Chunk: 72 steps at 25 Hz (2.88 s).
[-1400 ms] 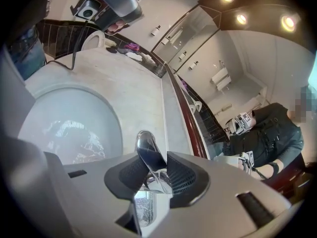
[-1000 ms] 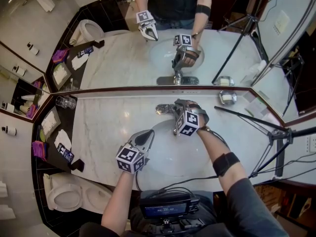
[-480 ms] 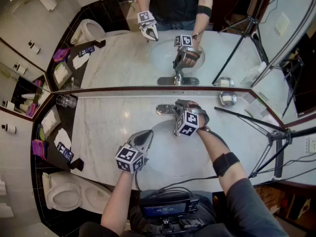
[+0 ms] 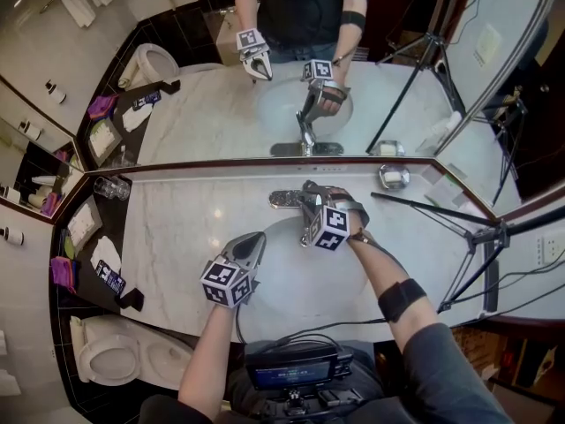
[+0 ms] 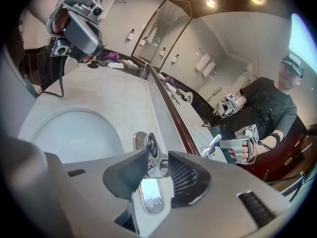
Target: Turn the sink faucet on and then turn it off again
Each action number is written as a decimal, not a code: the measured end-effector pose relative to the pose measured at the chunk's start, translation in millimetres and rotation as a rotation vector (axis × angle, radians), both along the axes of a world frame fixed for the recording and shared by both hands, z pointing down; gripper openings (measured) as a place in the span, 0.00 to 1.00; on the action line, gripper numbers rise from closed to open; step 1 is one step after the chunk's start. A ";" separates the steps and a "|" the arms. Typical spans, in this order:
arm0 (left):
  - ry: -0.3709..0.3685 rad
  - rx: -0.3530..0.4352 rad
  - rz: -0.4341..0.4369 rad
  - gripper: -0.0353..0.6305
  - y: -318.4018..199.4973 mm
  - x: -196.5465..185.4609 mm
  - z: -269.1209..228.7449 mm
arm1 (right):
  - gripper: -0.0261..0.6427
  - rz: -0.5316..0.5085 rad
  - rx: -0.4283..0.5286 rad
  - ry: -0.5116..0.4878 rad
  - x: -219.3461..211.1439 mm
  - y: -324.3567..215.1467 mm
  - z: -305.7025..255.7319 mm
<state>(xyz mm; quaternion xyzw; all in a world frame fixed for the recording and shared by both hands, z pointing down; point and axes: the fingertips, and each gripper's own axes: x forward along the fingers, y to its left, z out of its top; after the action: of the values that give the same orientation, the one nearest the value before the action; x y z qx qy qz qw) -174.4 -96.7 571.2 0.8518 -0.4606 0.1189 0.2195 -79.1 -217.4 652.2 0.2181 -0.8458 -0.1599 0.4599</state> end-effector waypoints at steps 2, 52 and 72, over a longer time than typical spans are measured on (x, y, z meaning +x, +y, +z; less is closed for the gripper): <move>0.008 -0.001 -0.008 0.05 -0.2 -0.5 -1.2 | 0.27 0.018 0.003 -0.026 7.0 6.3 -7.4; -0.035 0.059 -0.058 0.05 -7.7 -2.7 -18.2 | 0.27 0.354 0.029 -0.351 96.6 53.0 -46.0; -0.101 0.054 -0.010 0.05 -32.7 3.6 -11.7 | 0.35 -0.097 0.197 0.078 5.4 4.6 2.4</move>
<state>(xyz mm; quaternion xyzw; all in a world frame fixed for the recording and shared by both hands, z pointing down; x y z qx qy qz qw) -170.8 -129.4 559.5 0.8480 -0.4784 0.1480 0.1734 -73.7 -212.8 654.6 0.2148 -0.8170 -0.2729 0.4604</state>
